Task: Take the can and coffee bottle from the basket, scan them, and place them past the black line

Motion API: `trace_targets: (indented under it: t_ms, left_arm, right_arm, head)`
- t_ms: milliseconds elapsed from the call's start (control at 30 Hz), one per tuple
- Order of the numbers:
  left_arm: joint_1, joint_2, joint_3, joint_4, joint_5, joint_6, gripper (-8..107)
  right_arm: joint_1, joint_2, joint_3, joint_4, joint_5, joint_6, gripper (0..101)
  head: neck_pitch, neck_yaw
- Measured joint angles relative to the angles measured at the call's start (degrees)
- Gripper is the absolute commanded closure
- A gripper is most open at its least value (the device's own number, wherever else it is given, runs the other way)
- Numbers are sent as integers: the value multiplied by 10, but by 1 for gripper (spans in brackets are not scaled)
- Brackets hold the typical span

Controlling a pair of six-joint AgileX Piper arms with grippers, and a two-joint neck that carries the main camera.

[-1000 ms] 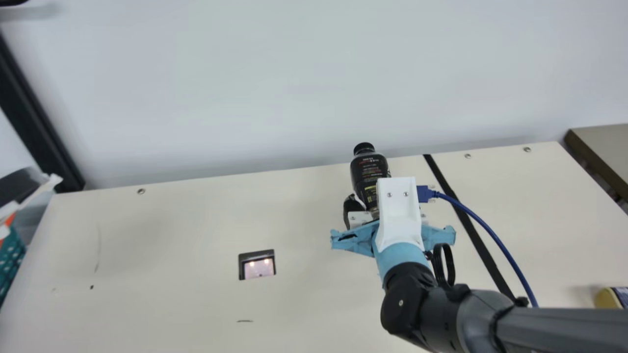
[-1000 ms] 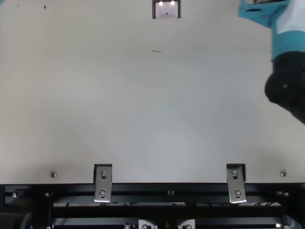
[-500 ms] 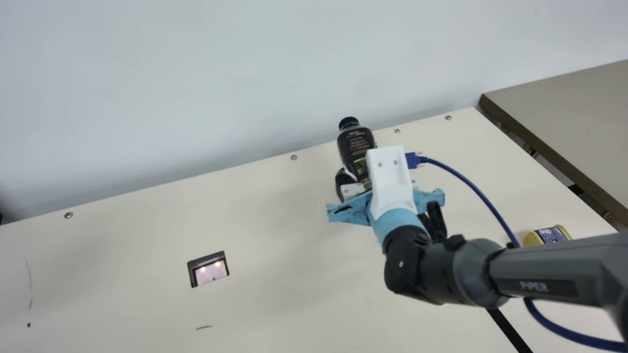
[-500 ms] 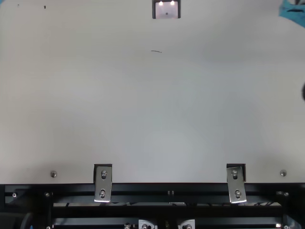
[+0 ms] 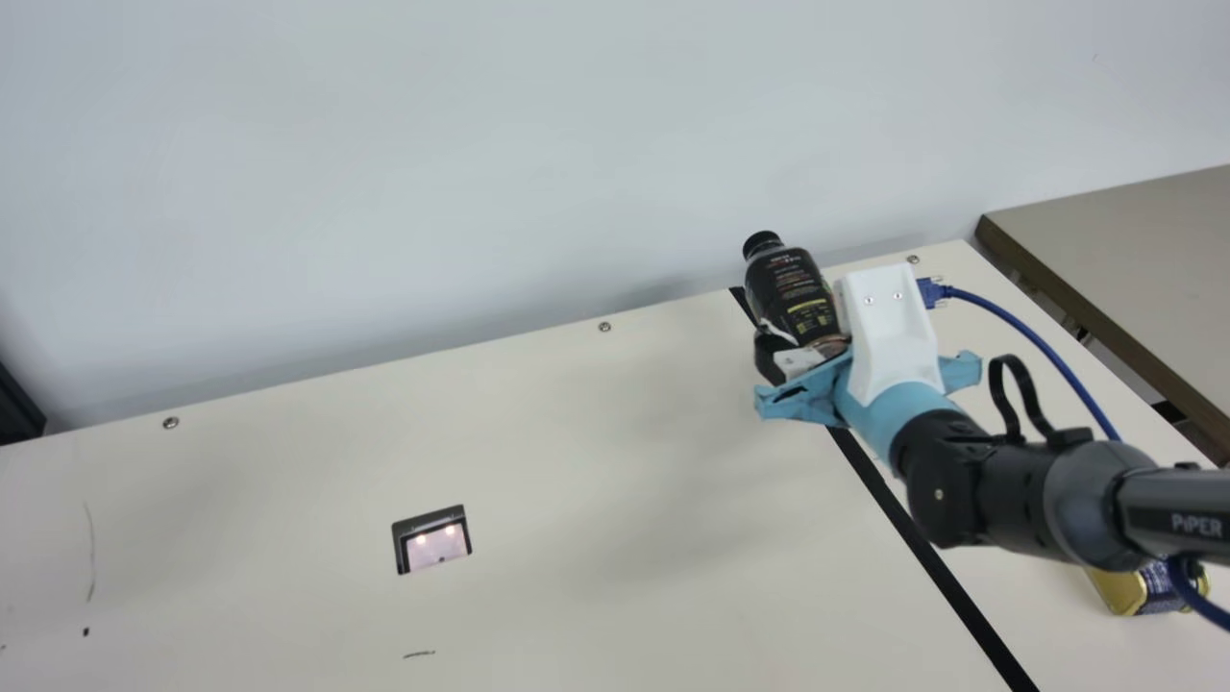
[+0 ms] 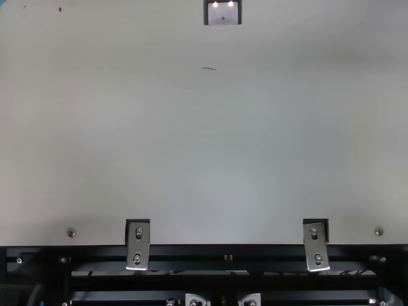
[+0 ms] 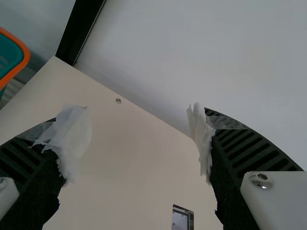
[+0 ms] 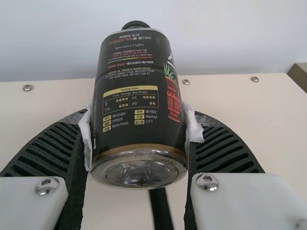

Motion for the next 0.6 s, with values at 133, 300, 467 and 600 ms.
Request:
trace_targets:
  t_ms: [133, 300, 467, 600]
  left_arm:
    - [0, 0, 0, 0, 0, 0, 9]
    - [0, 0, 0, 0, 0, 0, 9]
    - [0, 0, 0, 0, 0, 0, 9]
    - [0, 0, 0, 0, 0, 0, 9]
  right_arm:
    - [-58, 27, -3, -107, -28, 50, 101]
    - [-120, 48, -7, -199, -53, 70, 101]
    - [-163, 59, -10, -250, -72, 72, 101]
    - [-179, 64, -10, -258, -76, 72, 101]
  head:
    - [6, -15]
    - [6, -67]
    - [0, -144]
    - [-3, -194]
